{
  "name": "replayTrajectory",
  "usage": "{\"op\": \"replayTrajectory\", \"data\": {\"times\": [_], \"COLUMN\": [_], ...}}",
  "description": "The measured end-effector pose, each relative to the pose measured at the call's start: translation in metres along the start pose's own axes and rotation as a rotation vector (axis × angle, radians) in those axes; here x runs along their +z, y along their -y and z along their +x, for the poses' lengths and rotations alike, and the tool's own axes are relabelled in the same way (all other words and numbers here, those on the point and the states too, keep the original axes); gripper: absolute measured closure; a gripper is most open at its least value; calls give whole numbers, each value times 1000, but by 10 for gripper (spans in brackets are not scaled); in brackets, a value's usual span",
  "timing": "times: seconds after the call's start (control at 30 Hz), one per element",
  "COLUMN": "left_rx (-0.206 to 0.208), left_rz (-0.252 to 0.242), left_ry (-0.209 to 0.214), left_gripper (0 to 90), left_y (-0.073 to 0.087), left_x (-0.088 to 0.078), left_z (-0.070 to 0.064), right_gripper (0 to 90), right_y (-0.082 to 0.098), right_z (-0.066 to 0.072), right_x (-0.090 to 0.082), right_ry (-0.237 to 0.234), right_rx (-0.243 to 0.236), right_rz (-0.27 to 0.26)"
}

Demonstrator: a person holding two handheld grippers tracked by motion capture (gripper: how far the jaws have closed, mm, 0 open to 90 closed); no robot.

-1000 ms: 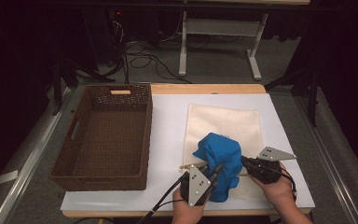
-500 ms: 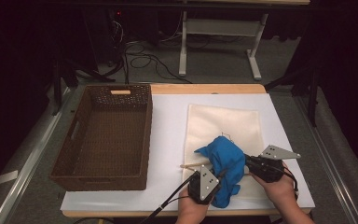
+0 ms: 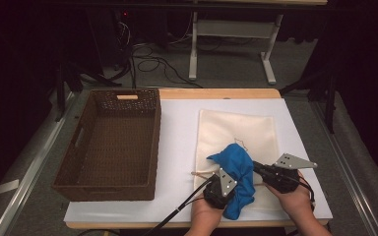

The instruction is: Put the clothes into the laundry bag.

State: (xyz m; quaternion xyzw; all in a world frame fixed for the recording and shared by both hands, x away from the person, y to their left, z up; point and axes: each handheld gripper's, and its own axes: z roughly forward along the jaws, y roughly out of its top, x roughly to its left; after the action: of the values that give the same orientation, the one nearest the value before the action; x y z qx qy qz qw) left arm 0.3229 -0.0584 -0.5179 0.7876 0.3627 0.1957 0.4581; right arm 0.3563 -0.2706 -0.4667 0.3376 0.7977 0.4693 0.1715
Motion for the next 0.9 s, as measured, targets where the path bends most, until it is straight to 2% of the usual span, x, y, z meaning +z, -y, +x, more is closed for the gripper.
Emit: {"op": "replayTrajectory", "data": {"times": [0.17, 0.27, 0.37, 0.5, 0.7, 0.9], "left_rx": [-10, -17, -39, -64, -63, -105], "left_rz": [67, 62, 10, -46, -130, -193], "left_ry": [11, 22, 46, 58, 14, 4], "left_gripper": [784, 768, 677, 506, 306, 161], "left_y": [-4, -4, -2, 2, 9, -3], "left_x": [9, 8, -1, -16, -37, -44], "left_z": [2, 4, 6, 8, 9, 19], "right_gripper": [885, 885, 886, 886, 885, 885], "right_y": [0, 1, 1, 2, 2, 1], "right_z": [1, 1, 1, 1, 1, 2], "right_x": [0, 0, -2, -4, -3, -3], "right_ry": [-5, 3, 9, 13, 15, 15], "right_rx": [-1, -18, -14, -16, -17, -24], "right_rz": [-1, 3, -3, -7, -3, -7]}}
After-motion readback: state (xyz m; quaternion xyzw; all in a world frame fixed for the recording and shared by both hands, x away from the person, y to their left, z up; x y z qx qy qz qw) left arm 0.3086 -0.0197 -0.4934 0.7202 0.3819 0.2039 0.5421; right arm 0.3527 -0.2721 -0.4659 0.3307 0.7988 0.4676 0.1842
